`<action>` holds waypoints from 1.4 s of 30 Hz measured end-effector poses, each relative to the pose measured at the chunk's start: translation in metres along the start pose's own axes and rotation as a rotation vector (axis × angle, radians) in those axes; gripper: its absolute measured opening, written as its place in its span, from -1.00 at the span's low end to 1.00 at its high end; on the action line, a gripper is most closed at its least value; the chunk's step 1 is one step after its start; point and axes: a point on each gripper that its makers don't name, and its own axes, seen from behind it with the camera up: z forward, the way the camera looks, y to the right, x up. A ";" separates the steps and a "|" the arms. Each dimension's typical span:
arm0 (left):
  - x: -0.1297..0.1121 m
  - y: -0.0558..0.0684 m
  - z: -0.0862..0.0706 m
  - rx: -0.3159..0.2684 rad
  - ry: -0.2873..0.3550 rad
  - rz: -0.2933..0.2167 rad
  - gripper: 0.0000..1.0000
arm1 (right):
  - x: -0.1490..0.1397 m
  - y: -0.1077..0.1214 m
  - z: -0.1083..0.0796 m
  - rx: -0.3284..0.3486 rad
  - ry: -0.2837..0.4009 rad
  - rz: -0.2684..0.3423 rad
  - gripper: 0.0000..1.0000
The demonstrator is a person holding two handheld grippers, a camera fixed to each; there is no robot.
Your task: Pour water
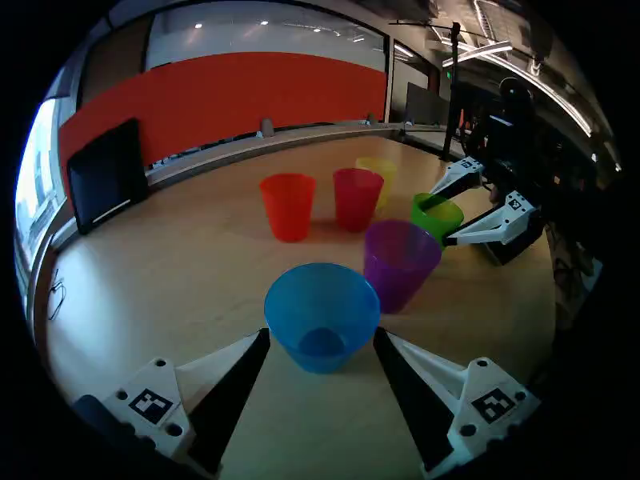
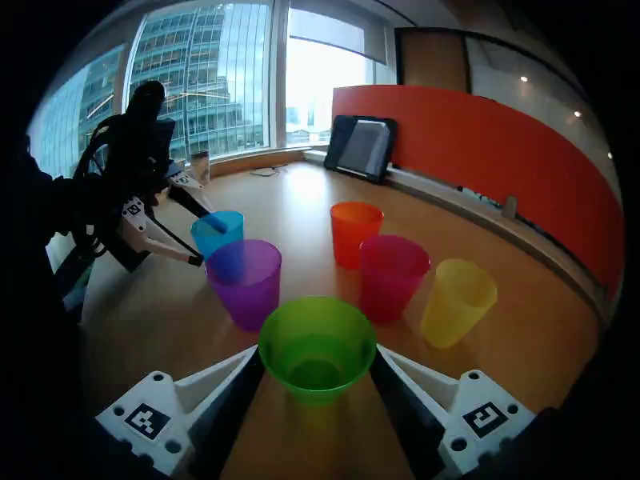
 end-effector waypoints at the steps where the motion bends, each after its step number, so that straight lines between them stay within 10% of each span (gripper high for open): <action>1: 0.000 0.000 0.000 0.000 0.001 -0.002 0.93 | 0.000 0.000 0.000 -0.001 0.000 0.000 0.84; 30: -0.014 -0.013 -0.043 0.106 0.047 -0.034 0.93 | -0.010 0.010 -0.057 -0.148 0.067 0.096 1.00; 42: -0.009 -0.043 -0.074 0.270 0.131 -0.044 0.93 | -0.003 0.027 -0.087 -0.275 0.148 0.153 0.99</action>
